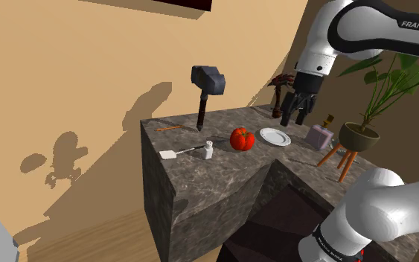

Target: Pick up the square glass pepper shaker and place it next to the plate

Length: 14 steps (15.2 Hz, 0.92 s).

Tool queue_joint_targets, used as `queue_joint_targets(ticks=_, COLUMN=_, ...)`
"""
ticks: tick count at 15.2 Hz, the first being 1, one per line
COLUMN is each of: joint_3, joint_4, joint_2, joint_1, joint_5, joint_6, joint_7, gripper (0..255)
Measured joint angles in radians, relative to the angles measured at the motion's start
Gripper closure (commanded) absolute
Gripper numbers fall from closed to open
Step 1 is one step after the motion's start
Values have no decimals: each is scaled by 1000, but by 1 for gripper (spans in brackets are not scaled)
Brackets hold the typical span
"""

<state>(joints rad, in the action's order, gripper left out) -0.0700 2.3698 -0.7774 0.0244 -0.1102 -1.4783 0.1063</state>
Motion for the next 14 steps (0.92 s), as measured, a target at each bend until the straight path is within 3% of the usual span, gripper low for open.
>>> queue_joint_targets(ticks=4, joint_3=15, joint_4=44, joint_2=21, joint_1=3, joint_5=-2, joint_6=-88, joint_7=3, gripper=0)
queue_joint_targets(ticks=14, joint_3=67, joint_4=186, joint_2=219, joint_1=11, joint_5=3, joint_6=-546, joint_7=4, gripper=0)
